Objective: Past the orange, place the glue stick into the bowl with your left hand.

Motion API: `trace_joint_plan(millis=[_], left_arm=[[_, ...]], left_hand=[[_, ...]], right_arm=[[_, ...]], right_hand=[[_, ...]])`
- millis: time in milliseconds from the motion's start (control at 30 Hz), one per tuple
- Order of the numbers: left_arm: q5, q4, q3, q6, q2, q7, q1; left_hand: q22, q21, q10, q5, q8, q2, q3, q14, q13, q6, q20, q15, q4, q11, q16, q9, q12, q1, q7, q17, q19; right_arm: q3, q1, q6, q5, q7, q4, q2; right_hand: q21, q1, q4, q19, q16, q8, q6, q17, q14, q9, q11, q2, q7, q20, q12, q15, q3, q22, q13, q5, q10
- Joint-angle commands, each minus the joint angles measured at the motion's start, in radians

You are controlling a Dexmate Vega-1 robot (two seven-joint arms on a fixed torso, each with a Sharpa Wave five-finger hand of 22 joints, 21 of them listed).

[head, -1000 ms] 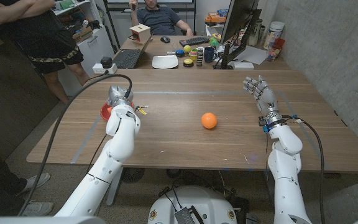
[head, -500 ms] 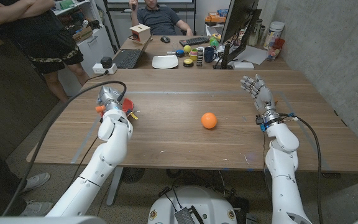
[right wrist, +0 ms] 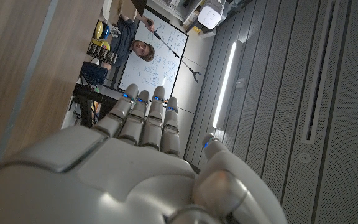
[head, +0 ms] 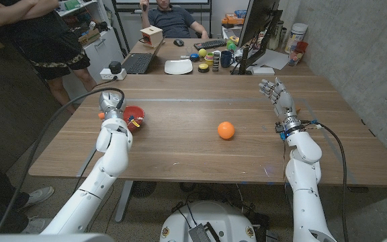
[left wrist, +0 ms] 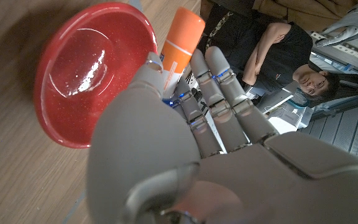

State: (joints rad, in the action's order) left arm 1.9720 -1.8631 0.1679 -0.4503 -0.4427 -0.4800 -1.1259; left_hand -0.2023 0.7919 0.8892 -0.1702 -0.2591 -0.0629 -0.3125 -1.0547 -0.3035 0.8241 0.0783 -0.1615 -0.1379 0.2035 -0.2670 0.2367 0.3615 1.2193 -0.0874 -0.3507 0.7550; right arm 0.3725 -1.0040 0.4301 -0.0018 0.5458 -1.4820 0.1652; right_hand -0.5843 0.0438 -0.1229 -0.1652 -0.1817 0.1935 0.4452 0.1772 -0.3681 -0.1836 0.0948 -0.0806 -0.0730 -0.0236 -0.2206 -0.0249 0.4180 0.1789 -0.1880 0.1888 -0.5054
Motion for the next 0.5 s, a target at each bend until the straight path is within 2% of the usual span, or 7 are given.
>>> trace_joint_plan(millis=[33,100,133,300,333,500], left_arm=[[-0.037,0.061,0.032,-0.017,-0.003,0.033,0.042],[-0.056,0.076,0.032,-0.027,-0.001,0.068,0.045],[-0.041,0.085,0.04,-0.028,-0.001,0.046,0.055],[-0.073,0.113,0.051,-0.041,0.006,0.075,0.066],[-0.072,0.113,0.054,-0.038,0.006,0.055,0.071],[-0.111,0.101,0.056,-0.033,0.0,0.069,0.069]], left_hand=[[-0.002,0.007,0.016,-0.005,-0.007,0.1,0.004,-0.024,-0.004,0.013,0.088,-0.083,0.0,0.005,-0.005,0.0,0.001,0.093,-0.002,-0.002,0.006],[-0.001,0.008,0.017,-0.006,-0.007,0.1,0.005,-0.023,-0.004,0.012,0.088,-0.083,0.0,0.005,-0.005,0.0,0.0,0.093,-0.001,-0.002,0.005],[-0.001,0.008,0.017,-0.006,-0.007,0.099,0.005,-0.023,-0.003,0.013,0.088,-0.083,0.001,0.005,-0.004,0.0,-0.001,0.093,-0.001,-0.001,0.005],[-0.001,0.01,0.018,-0.006,-0.006,0.1,0.007,-0.024,-0.002,0.012,0.088,-0.083,0.001,0.005,-0.003,-0.001,-0.003,0.092,-0.001,0.0,0.005],[0.0,0.011,0.019,-0.006,-0.006,0.099,0.008,-0.024,-0.002,0.011,0.088,-0.083,0.002,0.004,-0.003,-0.001,-0.003,0.092,-0.002,0.0,0.005],[0.0,0.014,0.019,-0.006,-0.006,0.099,0.011,-0.022,-0.001,0.015,0.087,-0.082,0.003,0.004,-0.001,-0.002,-0.006,0.09,-0.002,0.002,0.006]], right_arm=[[-0.005,0.0,0.014,0.01,-0.002,0.001,-0.005],[-0.004,-0.001,0.016,0.01,-0.002,-0.001,-0.008],[-0.004,-0.002,0.015,0.011,-0.002,-0.004,-0.008],[-0.001,-0.005,0.008,0.005,-0.006,-0.019,-0.013],[0.0,-0.004,0.005,0.013,-0.002,-0.018,-0.012],[0.0,-0.003,0.011,0.014,-0.001,-0.02,-0.014]], right_hand=[[0.002,0.001,0.0,-0.004,-0.005,0.001,0.007,0.0,-0.009,-0.006,-0.002,0.005,-0.001,-0.002,0.0,0.002,-0.004,0.006,-0.002,0.004,-0.007],[0.002,0.001,0.0,-0.005,-0.005,0.001,0.007,0.0,-0.01,-0.006,-0.003,0.005,-0.001,-0.003,0.0,0.003,-0.004,0.006,-0.002,0.004,-0.006],[0.003,0.001,0.0,-0.005,-0.005,0.001,0.006,0.0,-0.01,-0.006,-0.003,0.005,-0.001,-0.003,0.0,0.003,-0.005,0.006,-0.002,0.004,-0.007],[0.003,0.001,0.0,-0.006,-0.005,0.001,0.006,0.0,-0.01,-0.006,-0.002,0.005,-0.001,-0.003,0.0,0.003,-0.005,0.006,-0.002,0.004,-0.007],[0.003,0.001,0.0,-0.006,-0.005,0.001,0.007,0.0,-0.011,-0.006,-0.002,0.005,-0.001,-0.004,0.0,0.002,-0.005,0.006,-0.002,0.004,-0.008],[0.005,0.001,-0.001,-0.006,-0.005,0.002,0.009,0.0,-0.01,-0.006,-0.002,0.005,-0.001,-0.004,0.0,0.003,-0.006,0.006,-0.002,0.004,-0.007]])
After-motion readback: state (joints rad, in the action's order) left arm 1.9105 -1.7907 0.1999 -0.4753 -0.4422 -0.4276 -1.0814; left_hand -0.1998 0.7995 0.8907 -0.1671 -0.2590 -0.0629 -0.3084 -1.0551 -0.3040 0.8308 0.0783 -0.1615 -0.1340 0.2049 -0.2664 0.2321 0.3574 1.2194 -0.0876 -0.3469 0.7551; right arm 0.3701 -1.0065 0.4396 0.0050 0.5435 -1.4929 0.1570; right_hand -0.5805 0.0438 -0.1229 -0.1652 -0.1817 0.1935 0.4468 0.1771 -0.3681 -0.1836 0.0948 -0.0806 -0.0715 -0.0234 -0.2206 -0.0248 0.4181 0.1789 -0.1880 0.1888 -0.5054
